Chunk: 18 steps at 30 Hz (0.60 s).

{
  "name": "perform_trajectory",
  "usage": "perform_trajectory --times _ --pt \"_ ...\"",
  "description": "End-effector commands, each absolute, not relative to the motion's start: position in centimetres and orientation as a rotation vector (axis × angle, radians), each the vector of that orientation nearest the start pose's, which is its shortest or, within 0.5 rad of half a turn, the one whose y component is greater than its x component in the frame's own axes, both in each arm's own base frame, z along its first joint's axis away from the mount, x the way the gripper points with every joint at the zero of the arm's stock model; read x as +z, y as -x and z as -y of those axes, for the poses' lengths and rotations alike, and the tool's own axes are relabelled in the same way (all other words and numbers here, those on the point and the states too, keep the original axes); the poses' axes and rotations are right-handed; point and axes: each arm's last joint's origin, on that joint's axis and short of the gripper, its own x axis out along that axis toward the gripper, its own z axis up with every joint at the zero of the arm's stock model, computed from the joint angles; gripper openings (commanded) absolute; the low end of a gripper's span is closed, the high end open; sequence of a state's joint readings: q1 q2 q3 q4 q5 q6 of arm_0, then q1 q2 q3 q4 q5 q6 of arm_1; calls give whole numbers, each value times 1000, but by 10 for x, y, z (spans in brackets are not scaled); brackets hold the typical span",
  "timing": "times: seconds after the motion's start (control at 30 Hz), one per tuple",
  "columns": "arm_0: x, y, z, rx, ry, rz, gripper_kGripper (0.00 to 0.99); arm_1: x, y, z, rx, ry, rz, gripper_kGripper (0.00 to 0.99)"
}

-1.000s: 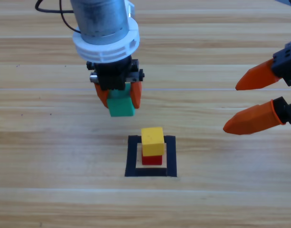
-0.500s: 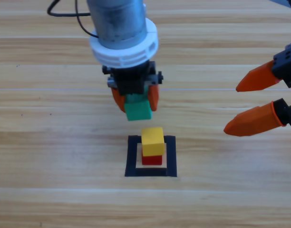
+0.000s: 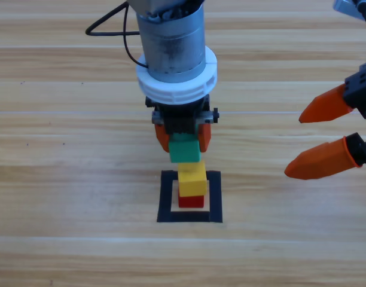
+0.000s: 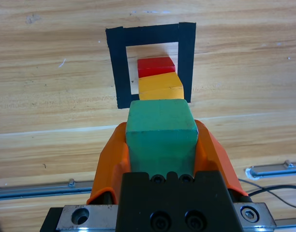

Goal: Stack the blocks in the rectangular block: red at the bottom, yellow in the middle, green on top

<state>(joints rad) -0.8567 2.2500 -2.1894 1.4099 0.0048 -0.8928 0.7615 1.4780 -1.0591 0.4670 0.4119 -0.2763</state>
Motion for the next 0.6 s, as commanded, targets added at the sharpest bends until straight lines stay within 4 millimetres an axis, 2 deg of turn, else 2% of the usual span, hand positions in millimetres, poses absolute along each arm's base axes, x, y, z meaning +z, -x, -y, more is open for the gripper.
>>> perform_trajectory --times 0.03,0.6 --pt "275 -296 355 10 29 -1527 0 323 -174 -187 1205 388 -769 990" --pt "270 -291 362 5 8 -1528 0 326 -168 -180 1186 395 -743 990"
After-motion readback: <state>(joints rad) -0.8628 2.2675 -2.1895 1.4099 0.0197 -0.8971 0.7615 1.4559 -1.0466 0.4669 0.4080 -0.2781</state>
